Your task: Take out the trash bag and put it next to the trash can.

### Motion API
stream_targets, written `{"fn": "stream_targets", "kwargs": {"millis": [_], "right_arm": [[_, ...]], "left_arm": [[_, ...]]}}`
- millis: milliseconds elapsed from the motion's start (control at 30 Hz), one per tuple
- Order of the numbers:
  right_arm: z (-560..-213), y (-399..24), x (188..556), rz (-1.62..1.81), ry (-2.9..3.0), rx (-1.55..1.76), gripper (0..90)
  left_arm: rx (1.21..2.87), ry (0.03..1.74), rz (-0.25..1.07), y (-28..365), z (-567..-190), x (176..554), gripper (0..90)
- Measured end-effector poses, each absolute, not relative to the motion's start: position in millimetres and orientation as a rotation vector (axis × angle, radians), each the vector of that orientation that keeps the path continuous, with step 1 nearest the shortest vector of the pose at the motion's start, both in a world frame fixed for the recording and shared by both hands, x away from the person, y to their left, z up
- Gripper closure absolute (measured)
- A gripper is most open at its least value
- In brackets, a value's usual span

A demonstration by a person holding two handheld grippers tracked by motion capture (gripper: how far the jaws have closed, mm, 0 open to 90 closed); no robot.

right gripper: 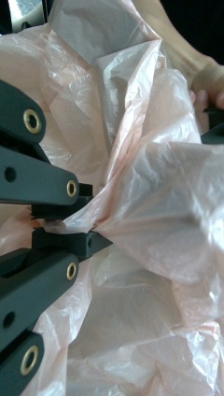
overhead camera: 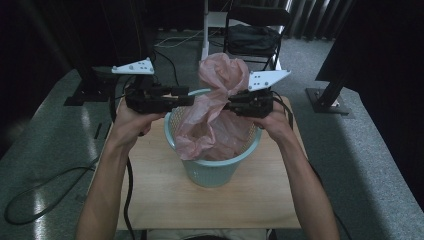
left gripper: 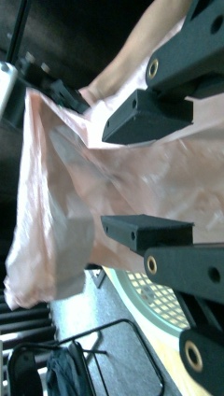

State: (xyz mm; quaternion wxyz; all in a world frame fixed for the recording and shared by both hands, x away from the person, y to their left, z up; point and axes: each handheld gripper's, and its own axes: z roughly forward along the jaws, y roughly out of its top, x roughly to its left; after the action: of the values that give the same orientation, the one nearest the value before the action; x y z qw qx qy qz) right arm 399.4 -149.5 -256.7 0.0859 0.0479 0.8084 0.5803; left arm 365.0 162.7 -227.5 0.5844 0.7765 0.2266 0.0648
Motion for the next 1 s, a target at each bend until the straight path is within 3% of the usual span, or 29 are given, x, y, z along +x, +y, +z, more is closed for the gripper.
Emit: {"fn": "stream_targets", "kwargs": {"millis": [300, 567, 700, 967, 1000], "right_arm": [[-245, -168, 404, 1.798, 2.358, 0.191, 86.4], [-236, -187, 414, 1.87, 2.264, 0.35, 86.4], [-235, -188, 416, 1.905, 2.225, 0.42, 86.5], [-229, -190, 417, 1.973, 2.15, 0.553, 86.8], [-228, -190, 416, 1.975, 2.143, 0.559, 86.8]], "left_arm": [[1.768, 0.589, 0.147, 179, -257, 372, 39.8], [1.827, 0.491, 0.076, 153, -283, 362, 30.1], [1.876, 0.498, 0.101, 134, -285, 359, 27.1], [1.93, 0.572, 0.148, 110, -287, 359, 27.2], [1.948, 0.615, 0.184, 107, -287, 360, 33.9]]}}
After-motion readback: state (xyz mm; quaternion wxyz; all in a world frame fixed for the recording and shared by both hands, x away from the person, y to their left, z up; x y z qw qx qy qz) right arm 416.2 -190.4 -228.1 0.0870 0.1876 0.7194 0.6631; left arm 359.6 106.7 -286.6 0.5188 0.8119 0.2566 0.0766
